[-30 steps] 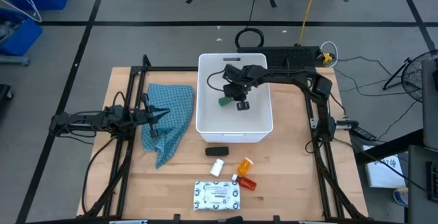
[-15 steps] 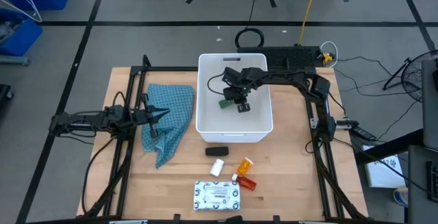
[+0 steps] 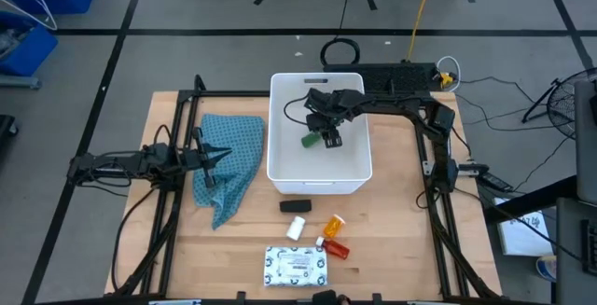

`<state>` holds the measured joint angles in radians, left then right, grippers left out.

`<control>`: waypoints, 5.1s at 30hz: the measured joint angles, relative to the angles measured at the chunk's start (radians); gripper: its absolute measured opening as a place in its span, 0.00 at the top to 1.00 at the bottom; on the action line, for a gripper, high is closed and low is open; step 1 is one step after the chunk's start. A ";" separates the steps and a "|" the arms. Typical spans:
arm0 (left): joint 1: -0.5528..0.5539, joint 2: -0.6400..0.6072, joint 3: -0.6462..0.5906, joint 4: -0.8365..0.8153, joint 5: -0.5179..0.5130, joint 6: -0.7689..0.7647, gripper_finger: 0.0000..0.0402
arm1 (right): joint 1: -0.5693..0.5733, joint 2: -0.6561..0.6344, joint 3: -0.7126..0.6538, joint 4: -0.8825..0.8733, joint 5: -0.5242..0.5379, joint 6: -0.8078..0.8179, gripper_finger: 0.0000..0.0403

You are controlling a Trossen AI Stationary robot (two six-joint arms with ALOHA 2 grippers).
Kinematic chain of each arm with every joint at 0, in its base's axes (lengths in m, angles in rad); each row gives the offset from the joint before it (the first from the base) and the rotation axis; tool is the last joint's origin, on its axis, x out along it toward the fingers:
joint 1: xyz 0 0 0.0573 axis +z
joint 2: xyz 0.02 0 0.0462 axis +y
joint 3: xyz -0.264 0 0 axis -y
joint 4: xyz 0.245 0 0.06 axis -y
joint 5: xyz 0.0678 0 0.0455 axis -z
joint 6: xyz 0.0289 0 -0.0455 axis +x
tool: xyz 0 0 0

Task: Pick & place medical supplies in basket/bin
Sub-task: Put the green bandage into the white bin, then put the black bandage into the white bin

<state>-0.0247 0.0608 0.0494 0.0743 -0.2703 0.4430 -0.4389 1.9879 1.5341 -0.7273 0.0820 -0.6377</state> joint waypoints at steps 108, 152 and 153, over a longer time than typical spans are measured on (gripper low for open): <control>-0.352 1.917 1.328 -0.764 -0.113 -0.278 0.15 | 0.274 -1.450 -1.385 1.282 -0.349 0.604 1.00; -0.603 1.242 1.168 -0.752 -0.347 -0.302 0.86 | 0.454 -1.465 -1.307 1.375 -0.401 0.547 1.00; -0.607 1.223 1.146 -0.752 -0.370 -0.311 0.86 | 0.491 -1.447 -1.293 1.375 -0.399 0.536 1.00</control>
<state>-0.6315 1.2836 1.1958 -0.6772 -0.6408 0.1318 0.0522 0.5414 0.2409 0.6476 -0.3174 -0.1018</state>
